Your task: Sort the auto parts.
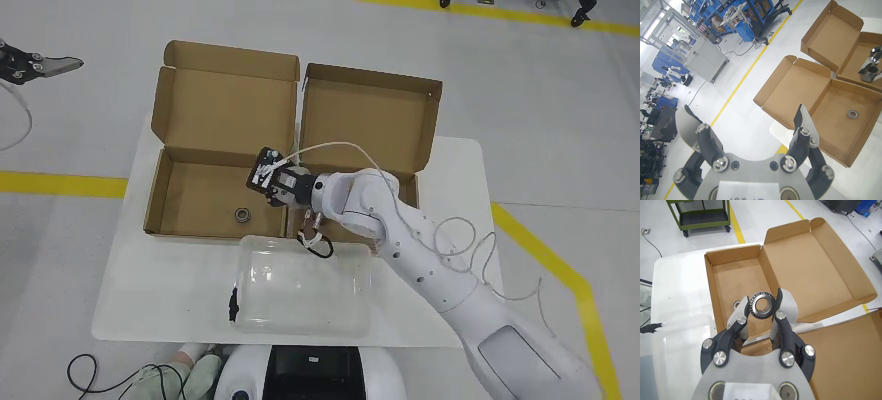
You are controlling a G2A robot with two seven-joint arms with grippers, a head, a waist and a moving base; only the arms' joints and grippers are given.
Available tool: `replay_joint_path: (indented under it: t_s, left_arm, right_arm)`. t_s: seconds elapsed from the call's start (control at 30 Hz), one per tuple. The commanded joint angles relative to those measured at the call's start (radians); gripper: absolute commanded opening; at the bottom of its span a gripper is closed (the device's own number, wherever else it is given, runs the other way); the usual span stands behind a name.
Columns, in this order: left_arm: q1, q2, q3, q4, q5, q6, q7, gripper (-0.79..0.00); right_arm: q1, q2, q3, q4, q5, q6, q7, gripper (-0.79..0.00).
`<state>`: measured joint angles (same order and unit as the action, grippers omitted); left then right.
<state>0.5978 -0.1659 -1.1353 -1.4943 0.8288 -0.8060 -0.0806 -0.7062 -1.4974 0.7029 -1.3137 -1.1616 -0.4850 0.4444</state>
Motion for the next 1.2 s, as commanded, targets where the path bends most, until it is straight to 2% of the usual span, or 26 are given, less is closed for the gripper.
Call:
replay_joint_path:
  t_s: [0.0, 0.53, 0.93, 0.97, 1.0, 1.03, 1.07, 1.17]
  left_arm:
    - [0.000, 0.000, 0.000, 0.000, 0.000, 0.000, 0.000, 0.000]
    - [0.000, 0.000, 0.000, 0.000, 0.000, 0.000, 0.000, 0.000]
    - [0.000, 0.000, 0.000, 0.000, 0.000, 0.000, 0.000, 0.000]
    - [0.000, 0.000, 0.000, 0.000, 0.000, 0.000, 0.000, 0.000]
    - [0.000, 0.000, 0.000, 0.000, 0.000, 0.000, 0.000, 0.000]
    - [0.000, 0.000, 0.000, 0.000, 0.000, 0.000, 0.000, 0.000]
    - [0.000, 0.000, 0.000, 0.000, 0.000, 0.000, 0.000, 0.000]
    - [0.000, 0.000, 0.000, 0.000, 0.000, 0.000, 0.000, 0.000]
  right_arm:
    - [0.020, -0.014, -0.023, 0.048, 0.004, 0.030, -0.003, -0.785]
    - [0.170, -0.166, -0.206, 0.440, 0.069, 0.040, -0.029, -0.785]
    - [0.231, -0.270, -0.266, 0.662, 0.092, 0.023, -0.057, -0.785]
    - [0.236, -0.277, -0.269, 0.673, 0.092, 0.021, -0.058, -0.748]
    - [0.239, -0.284, -0.271, 0.683, 0.092, 0.021, -0.060, -0.662]
    - [0.242, -0.291, -0.273, 0.694, 0.091, 0.020, -0.060, -0.634]
    - [0.245, -0.297, -0.275, 0.705, 0.091, 0.018, -0.060, -0.573]
    - [0.254, -0.314, -0.280, 0.735, 0.089, 0.013, -0.065, -0.548]
